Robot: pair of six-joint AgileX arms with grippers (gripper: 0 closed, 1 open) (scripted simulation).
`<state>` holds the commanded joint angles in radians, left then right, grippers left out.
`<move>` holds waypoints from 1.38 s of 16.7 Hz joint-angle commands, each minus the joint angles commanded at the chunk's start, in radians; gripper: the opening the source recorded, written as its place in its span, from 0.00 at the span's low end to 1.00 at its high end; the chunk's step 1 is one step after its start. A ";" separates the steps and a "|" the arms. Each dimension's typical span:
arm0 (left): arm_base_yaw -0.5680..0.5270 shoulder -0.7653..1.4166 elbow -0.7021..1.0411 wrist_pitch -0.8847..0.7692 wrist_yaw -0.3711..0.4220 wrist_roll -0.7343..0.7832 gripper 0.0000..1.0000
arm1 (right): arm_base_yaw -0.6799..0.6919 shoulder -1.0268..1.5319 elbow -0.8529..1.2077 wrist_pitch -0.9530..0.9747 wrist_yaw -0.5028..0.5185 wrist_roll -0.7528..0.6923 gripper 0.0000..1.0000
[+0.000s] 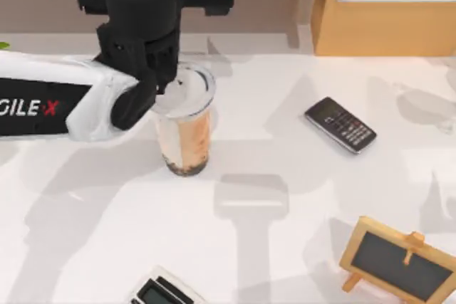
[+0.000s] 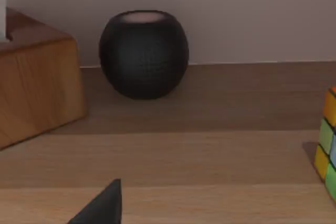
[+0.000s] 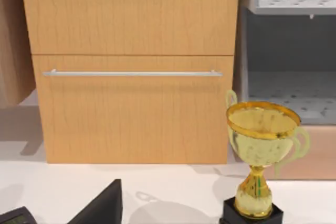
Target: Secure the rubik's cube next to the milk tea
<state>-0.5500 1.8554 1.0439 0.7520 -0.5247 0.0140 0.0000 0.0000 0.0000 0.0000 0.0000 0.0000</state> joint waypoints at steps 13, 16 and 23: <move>-0.126 0.371 0.251 0.189 -0.106 0.002 1.00 | 0.000 0.000 0.000 0.000 0.000 0.000 1.00; -0.122 0.365 0.257 0.176 -0.102 0.002 1.00 | 0.000 0.000 0.000 0.000 0.000 0.000 1.00; -0.077 0.397 0.399 0.069 -0.056 0.002 1.00 | 0.000 0.000 0.000 0.000 0.000 0.000 1.00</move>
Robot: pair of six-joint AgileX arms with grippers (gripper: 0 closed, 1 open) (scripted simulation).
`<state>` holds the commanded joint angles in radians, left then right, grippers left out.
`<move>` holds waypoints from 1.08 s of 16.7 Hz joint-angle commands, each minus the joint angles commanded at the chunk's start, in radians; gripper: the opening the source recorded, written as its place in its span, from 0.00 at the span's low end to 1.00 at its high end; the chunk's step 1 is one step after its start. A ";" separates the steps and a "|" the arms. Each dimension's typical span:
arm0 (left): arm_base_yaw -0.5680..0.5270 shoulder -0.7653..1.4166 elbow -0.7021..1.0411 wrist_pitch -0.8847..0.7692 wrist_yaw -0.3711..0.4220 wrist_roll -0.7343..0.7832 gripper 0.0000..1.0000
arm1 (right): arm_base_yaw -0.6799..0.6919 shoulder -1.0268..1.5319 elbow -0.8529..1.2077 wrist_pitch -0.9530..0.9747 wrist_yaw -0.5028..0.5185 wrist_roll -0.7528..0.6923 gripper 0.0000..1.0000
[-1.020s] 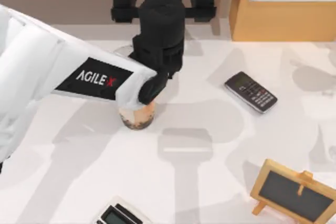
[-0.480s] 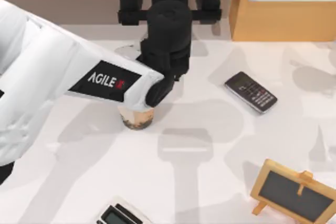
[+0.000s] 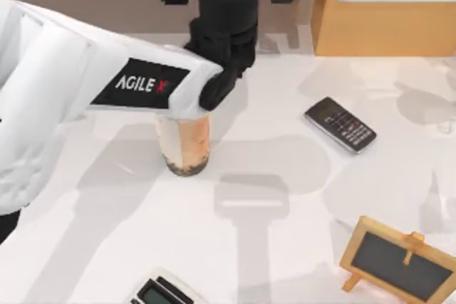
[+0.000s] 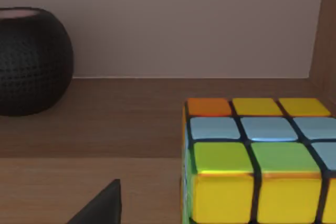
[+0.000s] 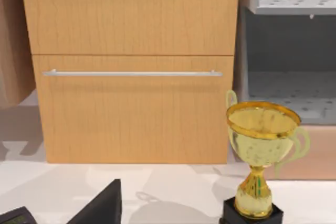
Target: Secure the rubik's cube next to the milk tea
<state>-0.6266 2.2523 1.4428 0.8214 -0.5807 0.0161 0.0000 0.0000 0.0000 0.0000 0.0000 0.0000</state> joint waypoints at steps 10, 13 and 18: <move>0.021 0.125 0.134 -0.013 0.023 -0.003 0.92 | 0.000 0.000 0.000 0.000 0.000 0.000 1.00; 0.021 0.125 0.134 -0.013 0.023 -0.003 0.70 | 0.000 0.000 0.000 0.000 0.000 0.000 1.00; 0.021 0.125 0.134 -0.013 0.023 -0.003 0.32 | 0.000 0.000 0.000 0.000 0.000 0.000 1.00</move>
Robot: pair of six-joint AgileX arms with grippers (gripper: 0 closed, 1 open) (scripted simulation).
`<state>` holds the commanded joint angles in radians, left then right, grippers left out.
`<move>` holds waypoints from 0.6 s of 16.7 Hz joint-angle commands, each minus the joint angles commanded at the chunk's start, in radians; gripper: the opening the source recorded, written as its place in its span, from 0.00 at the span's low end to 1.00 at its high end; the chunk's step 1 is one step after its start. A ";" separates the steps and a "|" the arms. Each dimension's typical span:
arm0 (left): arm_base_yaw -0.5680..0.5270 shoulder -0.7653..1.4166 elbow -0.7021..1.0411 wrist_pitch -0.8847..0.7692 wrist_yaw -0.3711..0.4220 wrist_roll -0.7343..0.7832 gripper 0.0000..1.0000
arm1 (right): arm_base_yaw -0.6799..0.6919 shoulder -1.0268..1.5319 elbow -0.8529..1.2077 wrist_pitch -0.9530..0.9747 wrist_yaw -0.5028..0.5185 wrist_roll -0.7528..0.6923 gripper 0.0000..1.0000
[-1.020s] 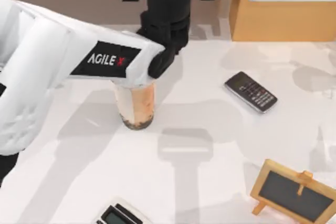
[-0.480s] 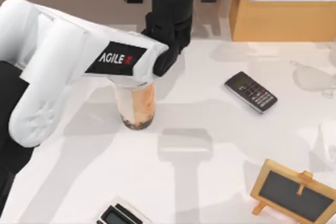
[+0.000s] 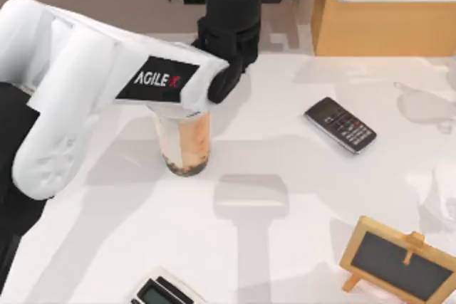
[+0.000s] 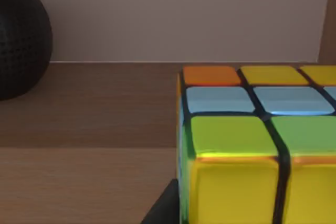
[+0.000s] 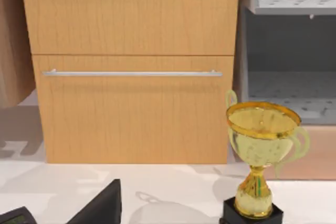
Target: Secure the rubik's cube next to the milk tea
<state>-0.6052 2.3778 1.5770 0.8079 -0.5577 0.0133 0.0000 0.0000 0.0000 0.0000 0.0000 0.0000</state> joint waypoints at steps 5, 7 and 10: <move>0.000 0.000 0.000 0.000 0.000 0.000 0.00 | 0.000 0.000 0.000 0.000 0.000 0.000 1.00; 0.000 0.000 0.000 0.000 0.000 0.000 0.00 | 0.000 0.000 0.000 0.000 0.000 0.000 1.00; 0.000 0.000 0.000 0.000 0.000 0.000 0.00 | 0.000 0.000 0.000 0.000 0.000 0.000 1.00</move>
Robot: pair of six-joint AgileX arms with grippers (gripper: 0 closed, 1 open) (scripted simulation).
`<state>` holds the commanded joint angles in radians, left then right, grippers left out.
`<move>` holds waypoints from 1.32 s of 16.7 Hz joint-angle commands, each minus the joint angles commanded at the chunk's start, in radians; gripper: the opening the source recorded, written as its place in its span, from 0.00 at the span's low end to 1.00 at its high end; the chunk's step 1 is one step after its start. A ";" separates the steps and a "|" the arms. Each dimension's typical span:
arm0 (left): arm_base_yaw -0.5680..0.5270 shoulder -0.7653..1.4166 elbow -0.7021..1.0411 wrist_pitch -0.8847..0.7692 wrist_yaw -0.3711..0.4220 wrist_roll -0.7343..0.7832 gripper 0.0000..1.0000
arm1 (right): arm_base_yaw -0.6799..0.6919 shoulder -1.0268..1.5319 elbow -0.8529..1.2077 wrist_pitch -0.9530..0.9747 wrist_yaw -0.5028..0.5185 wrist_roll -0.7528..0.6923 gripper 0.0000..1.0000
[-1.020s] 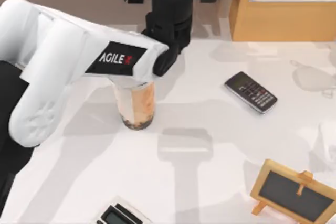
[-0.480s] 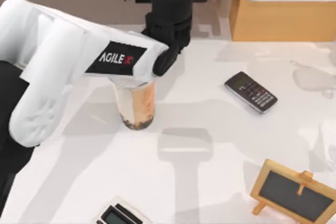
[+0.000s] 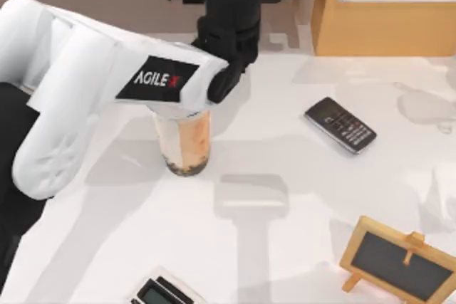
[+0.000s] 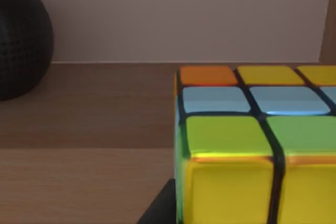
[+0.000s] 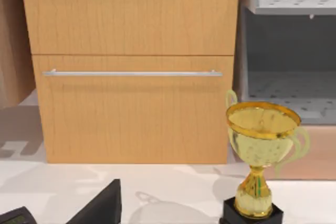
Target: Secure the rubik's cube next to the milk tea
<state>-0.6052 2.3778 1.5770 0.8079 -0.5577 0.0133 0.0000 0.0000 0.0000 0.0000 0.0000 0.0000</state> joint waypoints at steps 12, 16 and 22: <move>0.106 -0.042 0.007 -0.054 -0.082 -0.211 0.00 | 0.000 0.000 0.000 0.000 0.000 0.000 1.00; 0.113 -0.055 0.033 -0.036 -0.074 -0.163 0.00 | 0.000 0.000 0.000 0.000 0.000 0.000 1.00; -0.003 -0.022 0.008 -0.028 -0.001 0.001 0.00 | 0.000 0.000 0.000 0.000 0.000 0.000 1.00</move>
<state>-0.6085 2.3558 1.5853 0.7795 -0.5587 0.0145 0.0000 0.0000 0.0000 0.0000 0.0000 0.0000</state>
